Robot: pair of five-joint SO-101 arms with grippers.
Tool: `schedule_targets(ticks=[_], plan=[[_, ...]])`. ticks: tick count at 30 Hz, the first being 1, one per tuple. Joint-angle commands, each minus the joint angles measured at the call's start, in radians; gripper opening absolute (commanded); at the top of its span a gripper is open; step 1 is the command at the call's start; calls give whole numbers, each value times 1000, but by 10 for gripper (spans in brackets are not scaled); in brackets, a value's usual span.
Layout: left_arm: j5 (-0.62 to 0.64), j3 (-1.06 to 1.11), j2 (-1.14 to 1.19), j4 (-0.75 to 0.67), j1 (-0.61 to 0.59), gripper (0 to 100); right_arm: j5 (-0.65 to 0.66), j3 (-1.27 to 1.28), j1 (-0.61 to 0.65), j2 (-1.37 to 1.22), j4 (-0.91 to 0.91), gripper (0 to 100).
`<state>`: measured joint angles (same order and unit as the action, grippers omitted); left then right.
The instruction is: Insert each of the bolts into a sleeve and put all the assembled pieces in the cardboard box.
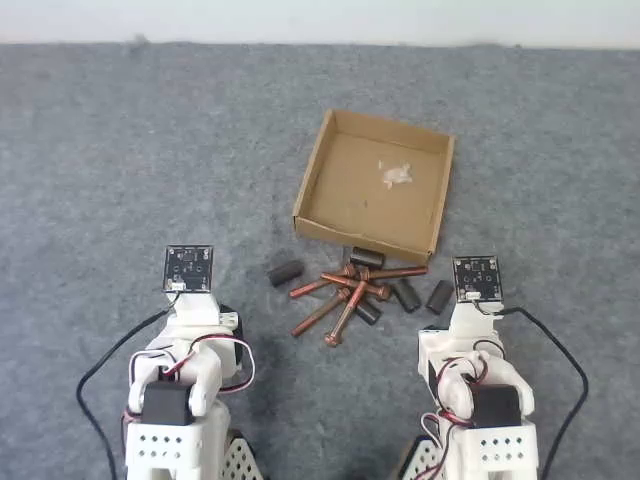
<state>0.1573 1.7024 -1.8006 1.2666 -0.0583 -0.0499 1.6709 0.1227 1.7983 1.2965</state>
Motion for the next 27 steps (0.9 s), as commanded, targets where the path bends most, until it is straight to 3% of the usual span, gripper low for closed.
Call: schedule_targets(ticks=[1,19,27], plan=[[-3,-18,-21,2,-5,11,-8,14,2,-1,2,6],[-3,-18,-21,2,0,11,-2,11,-5,1,-8,6],[-5,-24,-23,-28,-8,12,-2,12,-8,1,-179,6]])
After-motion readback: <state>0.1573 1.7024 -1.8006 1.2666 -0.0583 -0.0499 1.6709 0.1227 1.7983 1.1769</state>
